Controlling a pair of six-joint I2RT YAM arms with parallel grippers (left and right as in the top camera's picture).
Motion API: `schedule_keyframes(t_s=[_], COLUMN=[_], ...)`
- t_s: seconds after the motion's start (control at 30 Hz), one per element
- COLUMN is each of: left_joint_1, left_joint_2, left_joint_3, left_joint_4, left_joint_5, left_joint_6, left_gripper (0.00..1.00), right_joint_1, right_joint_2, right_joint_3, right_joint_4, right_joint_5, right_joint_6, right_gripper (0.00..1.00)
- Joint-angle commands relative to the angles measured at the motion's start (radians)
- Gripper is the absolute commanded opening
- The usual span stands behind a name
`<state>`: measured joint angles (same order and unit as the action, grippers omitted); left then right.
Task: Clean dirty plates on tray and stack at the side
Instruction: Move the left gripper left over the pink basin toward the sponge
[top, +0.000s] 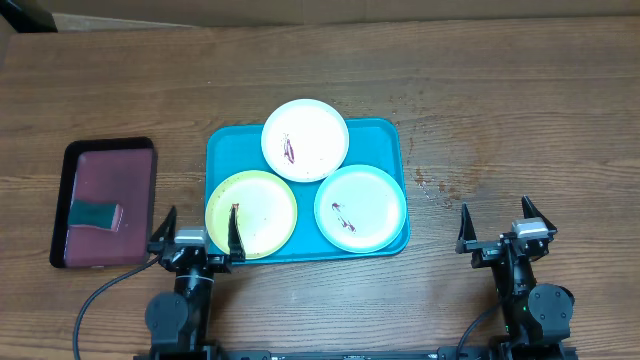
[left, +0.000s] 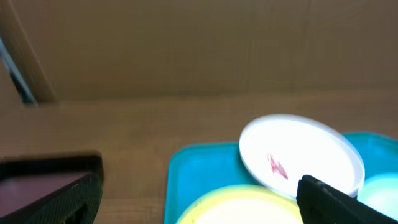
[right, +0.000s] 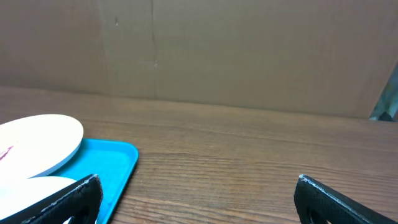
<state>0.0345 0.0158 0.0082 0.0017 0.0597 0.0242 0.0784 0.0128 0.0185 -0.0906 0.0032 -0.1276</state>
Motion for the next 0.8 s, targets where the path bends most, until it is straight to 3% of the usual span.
schedule_keyframes(t_s=[0.0,0.17,0.3,0.37,0.5,0.57,0.77], left_joint_1=[0.004,0.004,0.006,0.006,0.006,0.006,0.006], left_joint_2=[-0.005,-0.005,-0.005,-0.005,0.01,0.061,0.312], left_joint_3=[-0.003,-0.003,0.001,0.031,0.162,0.286,0.621], left_joint_4=[0.103,0.4,0.697,0.723,0.486,0.286,-0.098], left_joint_5=[0.167,0.553,0.513,0.438,0.37,0.318,0.103], left_joint_6=[-0.102,-0.352,-0.325,-0.278,-0.073,0.068,0.11], left_gripper=[1.0,1.0,1.0,1.0,1.0,1.0,1.0], right_joint_1=[0.0,0.0,0.0,0.0,0.0,0.0,0.0], right_joint_2=[-0.006,-0.006,-0.006,-0.006,-0.006,-0.006,-0.006], right_joint_3=[-0.011,-0.011,-0.011,-0.011,-0.011,-0.011,-0.011], right_joint_4=[0.006,0.006,0.006,0.006,0.006,0.006,0.006], right_joint_5=[-0.006,-0.005,-0.005,-0.006,-0.005,-0.005,-0.006], right_joint_6=[0.0,0.0,0.0,0.0,0.0,0.0,0.0], right_gripper=[1.0,1.0,1.0,1.0,1.0,1.0,1.0])
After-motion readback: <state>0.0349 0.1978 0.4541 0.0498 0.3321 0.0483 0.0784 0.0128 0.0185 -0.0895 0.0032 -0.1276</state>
